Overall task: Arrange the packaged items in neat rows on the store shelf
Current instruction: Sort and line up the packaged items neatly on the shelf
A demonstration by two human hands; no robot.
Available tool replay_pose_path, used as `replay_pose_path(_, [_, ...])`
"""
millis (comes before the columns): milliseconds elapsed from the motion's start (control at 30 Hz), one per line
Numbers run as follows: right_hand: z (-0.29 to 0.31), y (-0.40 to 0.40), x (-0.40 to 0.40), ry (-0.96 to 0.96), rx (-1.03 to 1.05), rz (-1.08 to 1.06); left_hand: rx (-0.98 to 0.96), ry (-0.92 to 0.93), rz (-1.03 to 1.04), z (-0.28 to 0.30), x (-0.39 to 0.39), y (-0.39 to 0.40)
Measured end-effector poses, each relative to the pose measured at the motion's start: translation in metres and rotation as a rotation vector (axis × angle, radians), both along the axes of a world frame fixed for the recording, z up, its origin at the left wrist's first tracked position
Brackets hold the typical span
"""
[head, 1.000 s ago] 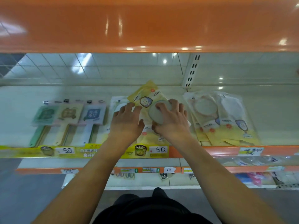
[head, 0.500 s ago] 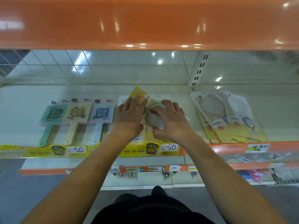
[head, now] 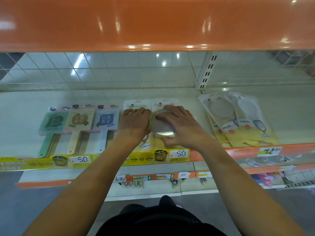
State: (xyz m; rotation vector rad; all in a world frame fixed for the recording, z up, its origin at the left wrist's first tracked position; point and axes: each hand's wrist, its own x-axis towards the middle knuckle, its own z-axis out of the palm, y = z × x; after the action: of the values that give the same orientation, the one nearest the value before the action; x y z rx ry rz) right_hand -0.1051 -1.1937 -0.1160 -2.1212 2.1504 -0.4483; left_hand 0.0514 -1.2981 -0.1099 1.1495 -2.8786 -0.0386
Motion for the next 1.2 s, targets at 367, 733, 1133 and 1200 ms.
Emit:
replay_pose_path(367, [0.005, -0.004, 0.023, -0.116, 0.091, -0.513, -0.02, 0.057, 0.166, 0.0, -0.008, -0.001])
replay_pose_path(733, [0.006, -0.038, 0.038, -0.633, -0.057, -0.633, 0.093, 0.232, 0.196, -0.015, -0.019, 0.021])
replay_pose_path(1133, [-0.002, -0.042, 0.022, -0.744, -0.344, -0.571, 0.064, 0.391, -0.069, -0.02, -0.01, 0.022])
replay_pose_path(1200, [-0.002, -0.042, 0.016, -0.741, -0.351, -0.562, 0.122, 0.368, -0.052, -0.019, -0.008, 0.022])
